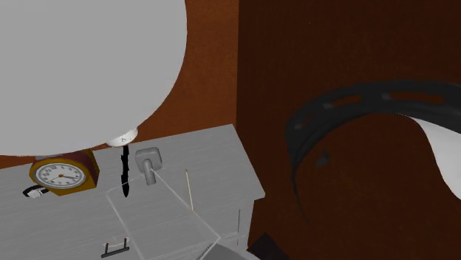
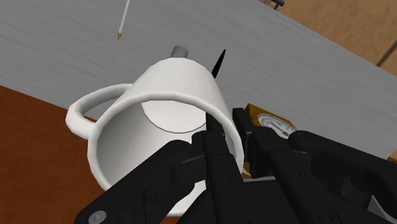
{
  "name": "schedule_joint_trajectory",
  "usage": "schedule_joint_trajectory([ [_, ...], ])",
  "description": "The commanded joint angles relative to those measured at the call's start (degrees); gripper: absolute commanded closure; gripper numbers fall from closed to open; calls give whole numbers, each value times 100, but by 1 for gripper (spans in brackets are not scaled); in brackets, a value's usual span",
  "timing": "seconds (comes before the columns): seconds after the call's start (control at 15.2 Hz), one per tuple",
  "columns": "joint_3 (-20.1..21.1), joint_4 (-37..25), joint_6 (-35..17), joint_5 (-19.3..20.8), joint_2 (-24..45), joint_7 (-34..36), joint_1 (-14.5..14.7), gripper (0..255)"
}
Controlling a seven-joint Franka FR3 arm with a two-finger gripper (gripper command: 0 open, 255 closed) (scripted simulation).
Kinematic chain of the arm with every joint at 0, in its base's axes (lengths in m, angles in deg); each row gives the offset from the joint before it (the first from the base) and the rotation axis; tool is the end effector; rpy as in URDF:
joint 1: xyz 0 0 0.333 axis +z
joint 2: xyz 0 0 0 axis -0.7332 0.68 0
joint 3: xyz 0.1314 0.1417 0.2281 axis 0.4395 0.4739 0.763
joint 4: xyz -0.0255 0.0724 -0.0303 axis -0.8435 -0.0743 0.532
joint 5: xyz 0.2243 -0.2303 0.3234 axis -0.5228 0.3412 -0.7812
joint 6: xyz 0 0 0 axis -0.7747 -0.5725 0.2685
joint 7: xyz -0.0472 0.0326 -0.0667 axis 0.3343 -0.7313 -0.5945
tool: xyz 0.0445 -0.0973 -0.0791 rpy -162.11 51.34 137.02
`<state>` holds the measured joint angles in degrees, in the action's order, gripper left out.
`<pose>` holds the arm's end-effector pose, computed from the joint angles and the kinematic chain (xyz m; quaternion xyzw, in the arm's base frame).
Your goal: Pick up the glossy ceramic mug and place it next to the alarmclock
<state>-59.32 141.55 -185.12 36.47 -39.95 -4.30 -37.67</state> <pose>0.6315 0.0542 0.5600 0.9982 0.0391 0.0361 0.0283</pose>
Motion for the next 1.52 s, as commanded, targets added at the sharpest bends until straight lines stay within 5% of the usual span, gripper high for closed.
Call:
schedule_joint_trajectory([
  [0.0,122,-71,15,14,72,255,123,255],
  [0.66,699,-1180,369,142,918,1505,815,255],
  [1.19,1014,-2962,995,364,2157,2392,1495,255],
  [1.45,1011,-2422,603,346,2009,2418,1470,255],
])
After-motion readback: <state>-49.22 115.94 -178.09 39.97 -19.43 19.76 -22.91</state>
